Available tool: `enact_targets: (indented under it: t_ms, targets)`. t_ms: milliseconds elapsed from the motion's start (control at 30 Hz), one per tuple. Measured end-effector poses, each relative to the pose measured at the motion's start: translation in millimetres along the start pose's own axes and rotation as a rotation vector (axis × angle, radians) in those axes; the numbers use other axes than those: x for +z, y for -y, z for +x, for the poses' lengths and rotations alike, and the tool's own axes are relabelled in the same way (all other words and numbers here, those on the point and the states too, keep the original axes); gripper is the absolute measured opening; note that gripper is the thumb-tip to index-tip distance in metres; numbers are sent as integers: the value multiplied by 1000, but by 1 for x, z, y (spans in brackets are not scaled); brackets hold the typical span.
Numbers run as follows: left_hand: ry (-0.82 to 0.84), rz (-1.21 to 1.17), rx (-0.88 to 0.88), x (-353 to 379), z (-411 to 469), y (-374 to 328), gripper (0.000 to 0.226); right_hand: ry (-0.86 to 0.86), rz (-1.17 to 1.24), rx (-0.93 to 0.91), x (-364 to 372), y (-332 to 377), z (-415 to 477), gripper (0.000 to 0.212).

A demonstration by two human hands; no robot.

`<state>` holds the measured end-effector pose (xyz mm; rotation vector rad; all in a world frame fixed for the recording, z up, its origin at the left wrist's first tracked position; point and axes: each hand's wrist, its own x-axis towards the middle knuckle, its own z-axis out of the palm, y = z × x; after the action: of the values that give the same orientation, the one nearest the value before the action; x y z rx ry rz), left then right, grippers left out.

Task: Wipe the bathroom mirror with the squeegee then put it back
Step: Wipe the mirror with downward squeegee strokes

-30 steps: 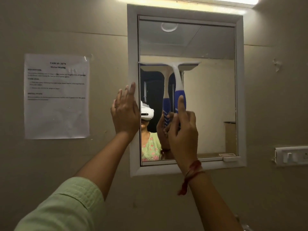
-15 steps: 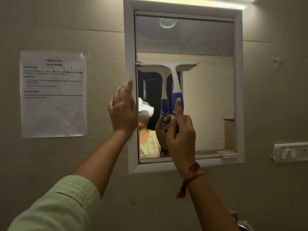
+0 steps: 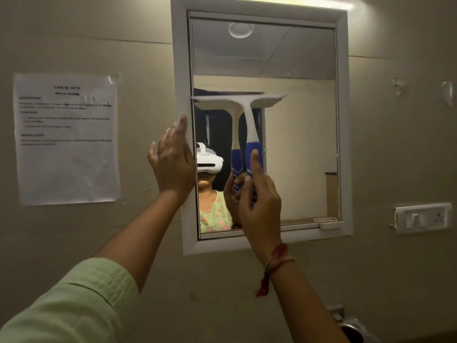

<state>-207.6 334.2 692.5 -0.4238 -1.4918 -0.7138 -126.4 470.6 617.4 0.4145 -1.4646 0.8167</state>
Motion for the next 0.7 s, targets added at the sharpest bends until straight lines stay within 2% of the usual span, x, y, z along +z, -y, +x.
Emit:
enact_targets:
  t_ms: [167,433,700]
  targets:
    - [-8,-12,19,0,0,0,47,40,39,36,-8,-8,-47,48]
    - [5,4,-15,-1,0,-2,48,-8,31,17,-3,1,9,48]
    - [-1,-8,-16,-2,-1,-3,50,22,138,108,-7,-11,-65,45]
